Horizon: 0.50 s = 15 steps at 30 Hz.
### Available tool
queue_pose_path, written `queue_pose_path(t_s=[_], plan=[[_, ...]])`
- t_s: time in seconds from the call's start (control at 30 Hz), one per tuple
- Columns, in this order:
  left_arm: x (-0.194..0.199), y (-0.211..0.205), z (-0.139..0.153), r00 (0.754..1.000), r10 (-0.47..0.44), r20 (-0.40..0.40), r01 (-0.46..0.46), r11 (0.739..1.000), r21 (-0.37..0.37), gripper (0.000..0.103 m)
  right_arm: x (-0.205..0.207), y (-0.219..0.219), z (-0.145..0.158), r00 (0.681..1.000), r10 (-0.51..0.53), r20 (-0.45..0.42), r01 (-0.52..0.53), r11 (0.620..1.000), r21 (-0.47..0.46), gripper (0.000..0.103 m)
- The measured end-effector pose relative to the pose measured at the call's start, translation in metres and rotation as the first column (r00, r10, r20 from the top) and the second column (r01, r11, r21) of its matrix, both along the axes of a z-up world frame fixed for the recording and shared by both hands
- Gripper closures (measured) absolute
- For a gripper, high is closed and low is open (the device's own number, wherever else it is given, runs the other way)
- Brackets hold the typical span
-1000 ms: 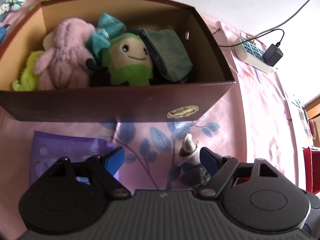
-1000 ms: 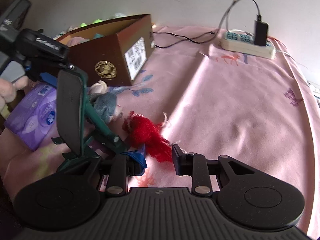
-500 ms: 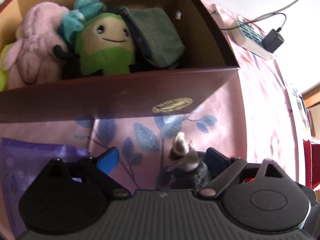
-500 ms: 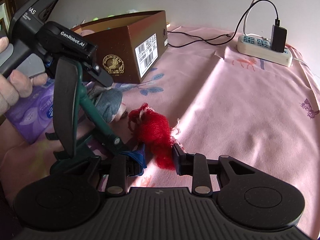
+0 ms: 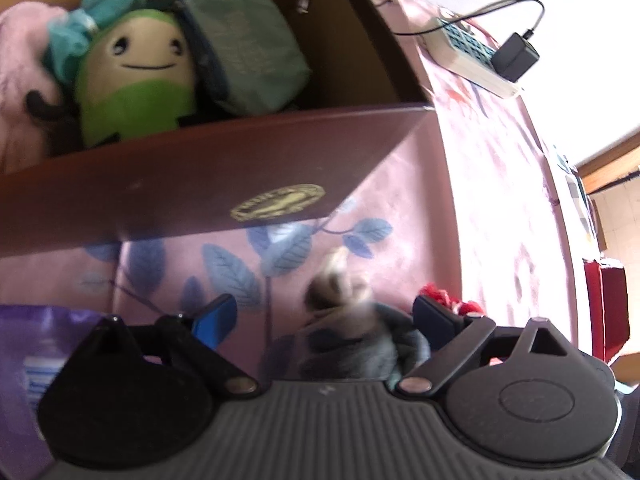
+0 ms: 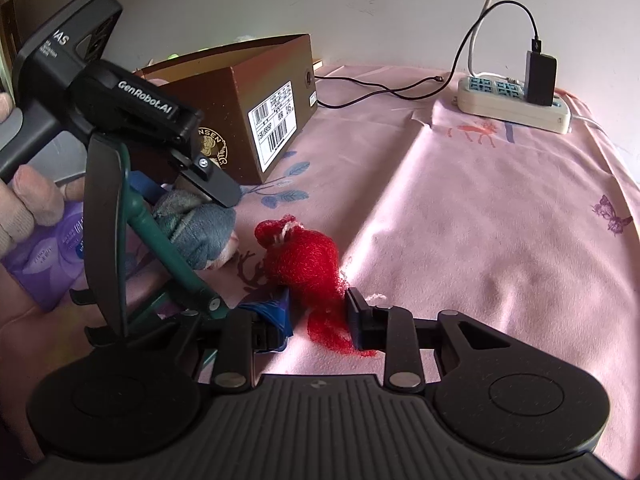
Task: Organize soft objects
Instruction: 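Grasp the grey plush with left tool while right tool grasps red yarn tassel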
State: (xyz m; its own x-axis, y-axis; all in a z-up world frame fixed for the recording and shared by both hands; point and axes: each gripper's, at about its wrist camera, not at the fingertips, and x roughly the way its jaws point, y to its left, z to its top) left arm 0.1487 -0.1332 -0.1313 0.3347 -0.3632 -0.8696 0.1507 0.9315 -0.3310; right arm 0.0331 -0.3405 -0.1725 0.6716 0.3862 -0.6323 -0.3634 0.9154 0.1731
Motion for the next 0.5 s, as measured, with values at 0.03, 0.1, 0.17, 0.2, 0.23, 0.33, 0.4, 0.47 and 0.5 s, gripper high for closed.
queue_pose_path(t_s=[0.03, 0.1, 0.17, 0.2, 0.23, 0.33, 0.4, 0.47, 0.5], plan=[[0.001, -0.003, -0.001, 1.000, -0.012, 0.000, 0.012, 1.000, -0.003, 0.009, 0.000, 0.000, 0.000, 1.000, 0.002, 0.003, -0.002, 1.000, -0.001, 0.091], [0.005, -0.008, -0.004, 1.000, -0.022, -0.005, 0.022, 1.000, 0.002, 0.009, 0.001, 0.000, -0.001, 1.000, 0.001, 0.006, -0.001, 1.000, 0.000, 0.091], [0.006, -0.009, -0.004, 1.000, -0.022, 0.010, 0.022, 1.000, 0.002, 0.014, 0.002, 0.000, -0.001, 1.000, -0.004, 0.012, 0.004, 1.000, -0.004, 0.091], [0.006, -0.008, -0.003, 1.000, -0.019, 0.015, 0.019, 1.000, 0.005, 0.016, 0.002, -0.001, -0.001, 1.000, -0.008, 0.015, 0.008, 1.000, -0.006, 0.091], [0.007, -0.008, -0.003, 1.000, -0.019, 0.019, 0.019, 1.000, 0.003, 0.021, 0.003, -0.001, -0.002, 1.000, -0.014, 0.017, 0.014, 1.000, -0.001, 0.091], [0.004, -0.003, -0.002, 1.000, -0.025, 0.019, 0.026, 0.999, -0.023, 0.037, 0.004, -0.006, -0.003, 1.000, -0.030, 0.008, 0.030, 0.999, 0.040, 0.092], [0.001, 0.002, -0.003, 1.000, -0.023, 0.011, 0.024, 0.998, -0.059, 0.044, 0.005, -0.008, -0.003, 0.999, -0.033, 0.003, 0.033, 0.998, 0.052, 0.094], [-0.002, 0.006, -0.002, 1.000, -0.010, 0.016, 0.011, 0.997, -0.071, 0.047, 0.005, -0.007, -0.003, 1.000, -0.029, 0.003, 0.028, 0.999, 0.044, 0.096], [-0.005, 0.008, -0.002, 1.000, -0.004, 0.020, 0.006, 0.997, -0.073, 0.048, 0.005, -0.007, -0.002, 1.000, -0.028, 0.002, 0.028, 0.998, 0.048, 0.098]])
